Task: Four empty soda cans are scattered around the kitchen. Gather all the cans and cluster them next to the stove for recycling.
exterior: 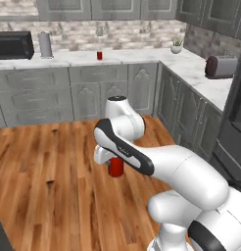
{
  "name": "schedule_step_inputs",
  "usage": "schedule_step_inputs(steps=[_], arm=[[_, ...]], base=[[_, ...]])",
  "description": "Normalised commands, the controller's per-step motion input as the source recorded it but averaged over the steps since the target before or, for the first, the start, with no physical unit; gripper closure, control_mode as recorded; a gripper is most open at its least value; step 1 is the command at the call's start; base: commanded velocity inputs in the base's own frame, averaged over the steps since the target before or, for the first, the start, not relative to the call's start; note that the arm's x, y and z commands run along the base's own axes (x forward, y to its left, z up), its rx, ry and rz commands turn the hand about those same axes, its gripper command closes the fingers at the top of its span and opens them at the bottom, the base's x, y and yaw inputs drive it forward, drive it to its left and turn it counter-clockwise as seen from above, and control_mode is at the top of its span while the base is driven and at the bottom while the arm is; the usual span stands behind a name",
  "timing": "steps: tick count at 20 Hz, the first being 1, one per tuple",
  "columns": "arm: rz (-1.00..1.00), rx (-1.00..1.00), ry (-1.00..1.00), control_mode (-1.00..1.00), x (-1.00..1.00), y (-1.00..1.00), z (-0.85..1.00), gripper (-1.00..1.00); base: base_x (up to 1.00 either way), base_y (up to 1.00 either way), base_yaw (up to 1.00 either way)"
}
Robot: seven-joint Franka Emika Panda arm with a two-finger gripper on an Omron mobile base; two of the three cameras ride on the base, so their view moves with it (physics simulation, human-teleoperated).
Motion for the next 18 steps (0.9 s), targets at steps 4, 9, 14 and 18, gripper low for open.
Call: schedule_step_inputs(steps=[4, 9, 14, 18], arm=[[0.0, 0.0, 0.0, 1.0, 0.0, 0.0, 0.0, 1.0], [0.0, 0.0, 0.0, 1.0, 0.0, 0.0, 0.0, 1.0], [0.0, 0.0, 0.0, 1.0, 0.0, 0.0, 0.0, 1.0], [0.0, 0.0, 0.0, 1.0, 0.0, 0.0, 0.0, 1.0]], base=[[0.75, 0.0, 0.05], [0.75, 0.0, 0.01], [0.75, 0.06, 0.0], [0.75, 0.13, 0.0]])
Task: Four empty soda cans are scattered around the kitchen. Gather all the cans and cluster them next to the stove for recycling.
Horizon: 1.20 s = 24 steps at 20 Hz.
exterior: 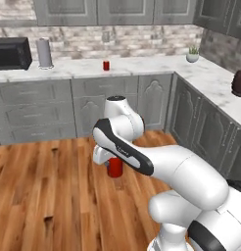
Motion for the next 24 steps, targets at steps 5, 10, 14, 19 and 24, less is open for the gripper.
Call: schedule_step_inputs(steps=[5, 10, 14, 19, 24], arm=[[0.0, 0.0, 0.0, 1.0, 0.0, 0.0, 0.0, 1.0], [0.0, 0.0, 0.0, 1.0, 0.0, 0.0, 0.0, 1.0], [0.0, 0.0, 0.0, 1.0, 0.0, 0.0, 0.0, 1.0], [0.0, 0.0, 0.0, 1.0, 0.0, 0.0, 0.0, 1.0], [0.0, 0.0, 0.0, 1.0, 0.0, 0.0, 0.0, 1.0]], base=[[0.75, 0.15, 0.0], [0.75, 0.15, 0.0], [0.75, 0.23, 0.0], [0.75, 0.29, 0.0], [0.73, 0.34, 0.0]])
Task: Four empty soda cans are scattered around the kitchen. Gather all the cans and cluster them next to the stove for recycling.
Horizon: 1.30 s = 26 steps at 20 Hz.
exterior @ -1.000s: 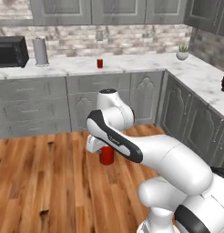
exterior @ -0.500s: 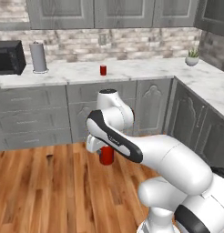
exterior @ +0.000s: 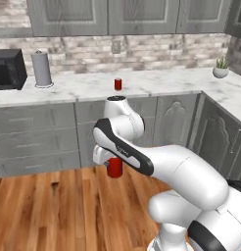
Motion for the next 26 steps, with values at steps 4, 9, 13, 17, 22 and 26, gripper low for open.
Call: schedule_step_inputs(steps=[4, 9, 13, 17, 22, 26], arm=[[0.0, 0.0, 0.0, 1.0, 0.0, 0.0, 0.0, 1.0], [0.0, 0.0, 0.0, 1.0, 0.0, 0.0, 0.0, 1.0], [0.0, 0.0, 0.0, 1.0, 0.0, 0.0, 0.0, 1.0], [0.0, 0.0, 0.0, 1.0, 0.0, 0.0, 0.0, 1.0], [0.0, 0.0, 0.0, 1.0, 0.0, 0.0, 0.0, 1.0], [0.0, 0.0, 0.0, 1.0, 0.0, 0.0, 0.0, 1.0]], base=[[0.65, 0.44, -0.03], [0.58, 0.51, -0.08], [0.53, 0.54, -0.09], [0.47, 0.57, -0.11], [0.44, 0.63, -0.05], [0.43, 0.67, 0.0]])
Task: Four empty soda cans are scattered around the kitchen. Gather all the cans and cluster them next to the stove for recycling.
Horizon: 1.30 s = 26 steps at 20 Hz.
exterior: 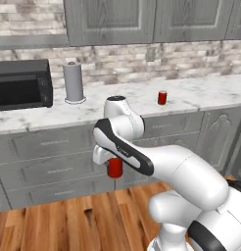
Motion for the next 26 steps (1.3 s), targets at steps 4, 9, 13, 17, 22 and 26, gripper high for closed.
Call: schedule_step_inputs(steps=[4, 9, 13, 17, 22, 26], arm=[[0.0, 0.0, 0.0, 1.0, 0.0, 0.0, 0.0, 1.0], [0.0, 0.0, 0.0, 1.0, 0.0, 0.0, 0.0, 1.0], [0.0, 0.0, 0.0, 1.0, 0.0, 0.0, 0.0, 1.0], [0.0, 0.0, 0.0, 1.0, 0.0, 0.0, 0.0, 1.0], [0.0, 0.0, 0.0, 1.0, 0.0, 0.0, 0.0, 1.0], [0.0, 0.0, 0.0, 1.0, 0.0, 0.0, 0.0, 1.0]], base=[[0.42, 0.69, 0.0], [0.41, 0.69, 0.0], [0.41, 0.68, 0.0], [0.41, 0.67, 0.0], [0.41, 0.64, -0.01], [0.4, 0.64, 0.0]])
